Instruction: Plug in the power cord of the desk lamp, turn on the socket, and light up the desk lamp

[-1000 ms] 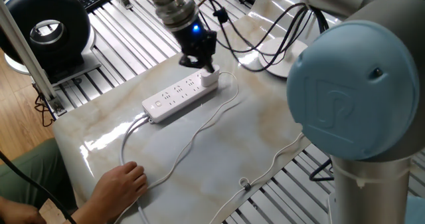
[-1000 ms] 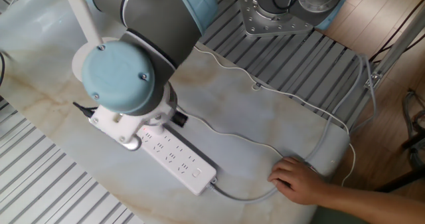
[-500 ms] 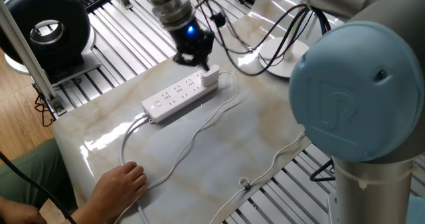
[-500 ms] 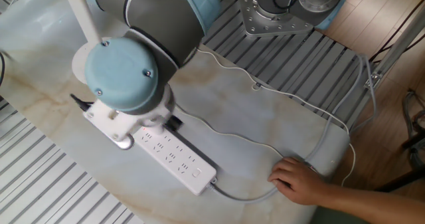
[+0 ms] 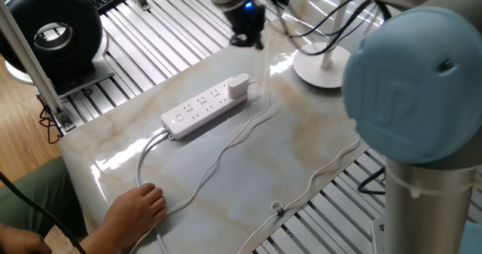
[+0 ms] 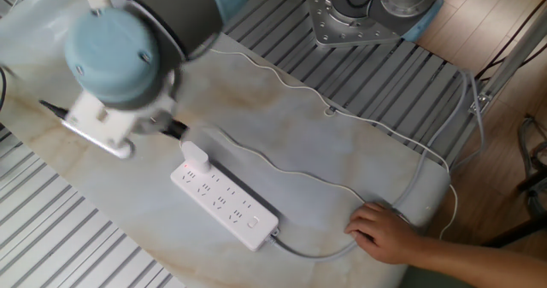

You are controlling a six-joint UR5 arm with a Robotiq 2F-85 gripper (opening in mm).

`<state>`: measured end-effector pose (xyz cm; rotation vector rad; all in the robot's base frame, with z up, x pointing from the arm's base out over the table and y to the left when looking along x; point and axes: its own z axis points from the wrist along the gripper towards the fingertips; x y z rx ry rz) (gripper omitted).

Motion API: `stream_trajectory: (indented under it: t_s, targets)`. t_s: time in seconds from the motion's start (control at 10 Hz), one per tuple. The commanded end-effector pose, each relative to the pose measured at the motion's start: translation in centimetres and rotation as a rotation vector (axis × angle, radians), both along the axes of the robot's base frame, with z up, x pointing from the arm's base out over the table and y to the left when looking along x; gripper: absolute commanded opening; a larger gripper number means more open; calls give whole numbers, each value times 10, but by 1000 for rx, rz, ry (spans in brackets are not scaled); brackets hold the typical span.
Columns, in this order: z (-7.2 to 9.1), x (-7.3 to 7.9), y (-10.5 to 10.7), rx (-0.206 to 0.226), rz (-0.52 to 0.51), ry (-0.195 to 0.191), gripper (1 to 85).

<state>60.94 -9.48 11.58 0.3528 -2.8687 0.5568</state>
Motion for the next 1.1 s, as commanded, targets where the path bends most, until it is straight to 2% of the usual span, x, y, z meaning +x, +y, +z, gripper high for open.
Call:
stream_trajectory:
  t_s: [0.0,0.2,0.4,0.6,0.7,0.8,1.0]
  targets:
    - [-7,6,-58,-44,115,-24,10]
    - [-14,2,-69,-52,136,-17,10]
    - [-16,-3,-64,-31,106,-9,10]
    - [-23,-24,-40,41,-83,1,10]
    - [-23,-31,-35,47,-160,-1,10]
    - [-22,-35,-36,31,-213,-5,10]
    - [-24,-30,-33,37,-244,-37,10]
